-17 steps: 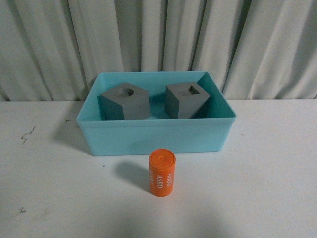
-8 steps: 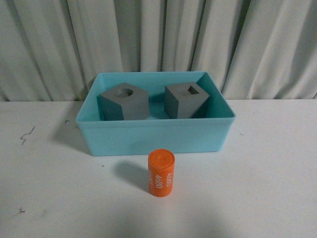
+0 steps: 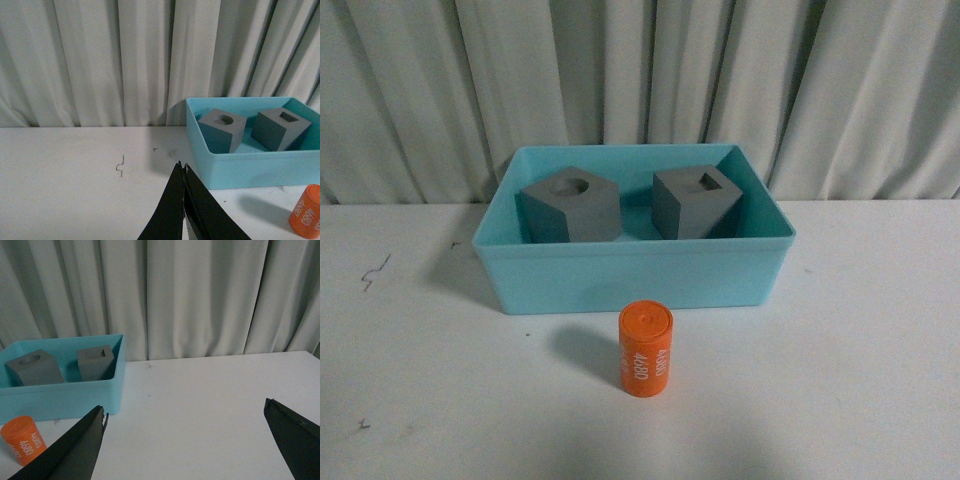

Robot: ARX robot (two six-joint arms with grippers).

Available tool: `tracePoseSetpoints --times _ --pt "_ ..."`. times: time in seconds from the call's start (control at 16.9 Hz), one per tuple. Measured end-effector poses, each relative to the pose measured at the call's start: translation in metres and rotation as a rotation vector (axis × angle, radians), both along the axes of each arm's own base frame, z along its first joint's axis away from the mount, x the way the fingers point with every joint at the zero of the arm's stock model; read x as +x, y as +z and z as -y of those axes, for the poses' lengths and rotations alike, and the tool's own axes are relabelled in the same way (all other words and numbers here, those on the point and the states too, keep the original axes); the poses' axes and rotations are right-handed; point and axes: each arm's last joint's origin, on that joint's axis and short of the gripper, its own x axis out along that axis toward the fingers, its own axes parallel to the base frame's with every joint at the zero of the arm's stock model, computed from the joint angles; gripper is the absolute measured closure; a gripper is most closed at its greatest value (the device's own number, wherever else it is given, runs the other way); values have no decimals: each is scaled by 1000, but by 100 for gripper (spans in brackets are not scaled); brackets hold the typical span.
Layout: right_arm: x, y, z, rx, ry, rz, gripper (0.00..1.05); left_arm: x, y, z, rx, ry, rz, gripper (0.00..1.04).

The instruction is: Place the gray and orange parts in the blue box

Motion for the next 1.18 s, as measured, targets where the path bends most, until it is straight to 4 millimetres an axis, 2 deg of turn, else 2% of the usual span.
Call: tracePoseSetpoints --times 0.53,0.65,0.71,1.01,1.07,1.12,1.18 --pt "0 0 0 0 0 0 6 -12 0 0 0 0 5 103" --pt "0 0 0 0 0 0 6 -20 -6 0 0 -4 -50 103" --pt "0 0 0 0 0 0 6 -23 -1 0 0 -2 15 103" --pt "0 0 0 0 0 0 6 -23 -3 0 0 1 -1 101" --pt "0 0 0 0 0 0 6 -23 -3 0 0 1 -3 72" --pt "0 0 0 0 0 0 6 -23 -3 0 0 1 -3 58" --pt "0 0 0 0 0 0 6 -23 -3 0 0 1 -3 50"
